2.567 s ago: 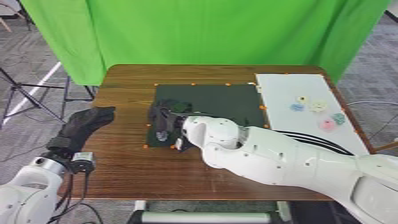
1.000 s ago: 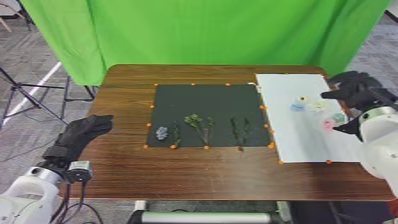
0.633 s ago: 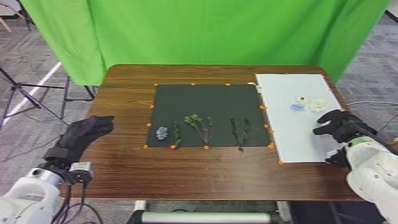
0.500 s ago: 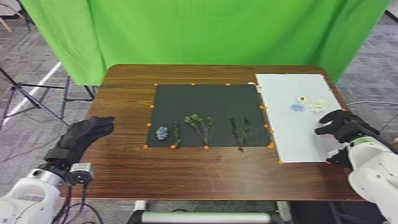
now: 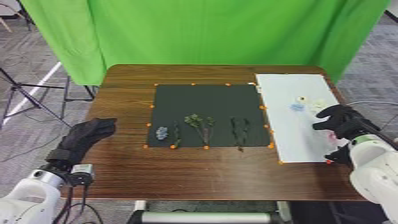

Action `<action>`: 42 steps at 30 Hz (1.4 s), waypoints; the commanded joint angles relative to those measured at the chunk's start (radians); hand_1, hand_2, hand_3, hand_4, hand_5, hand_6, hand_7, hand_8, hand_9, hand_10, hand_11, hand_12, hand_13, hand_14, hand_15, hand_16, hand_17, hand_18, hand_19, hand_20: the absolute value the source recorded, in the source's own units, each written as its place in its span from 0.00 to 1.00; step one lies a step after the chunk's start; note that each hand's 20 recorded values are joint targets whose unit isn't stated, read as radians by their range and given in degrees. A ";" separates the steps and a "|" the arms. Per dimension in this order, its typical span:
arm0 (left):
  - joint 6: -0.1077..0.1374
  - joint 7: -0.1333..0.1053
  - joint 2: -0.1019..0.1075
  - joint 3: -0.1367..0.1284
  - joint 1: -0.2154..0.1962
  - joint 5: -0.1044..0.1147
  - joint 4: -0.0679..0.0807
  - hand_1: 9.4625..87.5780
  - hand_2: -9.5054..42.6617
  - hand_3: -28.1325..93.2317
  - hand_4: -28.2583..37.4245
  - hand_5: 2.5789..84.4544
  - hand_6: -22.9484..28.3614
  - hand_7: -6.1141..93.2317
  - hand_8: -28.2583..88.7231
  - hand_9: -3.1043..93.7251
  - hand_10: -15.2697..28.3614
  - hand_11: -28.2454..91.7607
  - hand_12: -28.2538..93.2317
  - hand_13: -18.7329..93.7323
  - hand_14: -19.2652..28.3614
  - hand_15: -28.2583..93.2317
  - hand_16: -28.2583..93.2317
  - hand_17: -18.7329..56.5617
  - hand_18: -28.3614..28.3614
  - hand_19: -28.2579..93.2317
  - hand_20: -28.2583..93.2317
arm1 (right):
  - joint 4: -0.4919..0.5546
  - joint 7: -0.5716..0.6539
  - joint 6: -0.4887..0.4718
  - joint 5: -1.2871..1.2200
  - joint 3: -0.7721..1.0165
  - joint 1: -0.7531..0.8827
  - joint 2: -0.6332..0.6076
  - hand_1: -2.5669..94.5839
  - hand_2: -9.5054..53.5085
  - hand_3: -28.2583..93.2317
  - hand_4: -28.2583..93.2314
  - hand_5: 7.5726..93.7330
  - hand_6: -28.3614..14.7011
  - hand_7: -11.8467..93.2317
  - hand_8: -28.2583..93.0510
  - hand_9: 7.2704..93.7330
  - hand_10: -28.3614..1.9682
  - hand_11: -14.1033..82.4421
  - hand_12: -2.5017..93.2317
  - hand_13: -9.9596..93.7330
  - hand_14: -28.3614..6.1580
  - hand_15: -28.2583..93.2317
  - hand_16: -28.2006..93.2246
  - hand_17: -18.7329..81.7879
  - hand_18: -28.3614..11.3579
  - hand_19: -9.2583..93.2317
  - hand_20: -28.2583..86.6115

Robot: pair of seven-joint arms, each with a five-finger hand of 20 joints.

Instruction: Arrange flowers

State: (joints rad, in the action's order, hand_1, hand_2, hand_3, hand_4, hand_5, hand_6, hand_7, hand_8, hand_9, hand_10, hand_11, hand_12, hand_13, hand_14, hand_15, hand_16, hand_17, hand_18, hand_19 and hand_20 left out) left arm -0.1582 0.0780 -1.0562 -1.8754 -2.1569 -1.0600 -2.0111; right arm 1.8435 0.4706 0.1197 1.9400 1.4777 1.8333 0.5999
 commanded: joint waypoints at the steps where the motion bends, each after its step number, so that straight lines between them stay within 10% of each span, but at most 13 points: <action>1: -0.020 0.016 -0.007 -0.004 -0.003 -0.005 -0.004 0.19 0.26 0.71 0.06 0.50 0.56 0.17 0.20 0.45 0.73 0.37 0.32 0.43 0.79 0.35 0.22 0.25 0.70 0.33 0.32 | 0.044 -0.011 0.002 0.044 0.073 0.075 -0.007 0.41 0.00 0.77 0.12 0.55 0.70 0.25 0.19 0.58 0.43 0.29 0.30 0.85 0.67 0.83 0.48 0.73 0.30 1.00 0.79; 31: -0.067 0.061 -0.010 -0.019 -0.008 -0.011 -0.010 0.19 0.26 0.70 0.06 0.51 0.55 0.18 0.20 0.45 0.73 0.37 0.32 0.43 0.79 0.35 0.22 0.25 0.70 0.33 0.32 | 0.074 0.007 -0.038 0.086 0.143 0.250 0.032 0.43 0.00 0.77 0.12 0.59 0.73 0.26 0.18 0.60 0.44 0.30 0.30 0.85 0.66 0.83 0.48 0.73 0.29 1.00 0.79; 42: -0.067 0.057 -0.012 -0.019 -0.008 -0.008 -0.009 0.19 0.27 0.70 0.06 0.51 0.55 0.17 0.20 0.45 0.73 0.37 0.32 0.43 0.80 0.35 0.22 0.25 0.70 0.33 0.32 | 0.024 0.005 0.146 0.080 0.068 0.234 0.039 0.68 0.03 0.69 0.11 0.72 0.64 0.33 0.37 0.75 0.60 0.23 0.49 0.88 0.73 0.82 0.48 0.75 0.36 1.00 0.77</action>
State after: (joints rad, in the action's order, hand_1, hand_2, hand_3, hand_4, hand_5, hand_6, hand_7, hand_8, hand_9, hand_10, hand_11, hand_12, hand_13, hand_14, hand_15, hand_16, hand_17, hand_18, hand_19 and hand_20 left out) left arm -0.2154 0.1290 -1.0598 -1.8925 -2.1576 -1.0692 -2.0153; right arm 1.8967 0.4753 0.2158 2.0094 1.5851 2.0689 0.6341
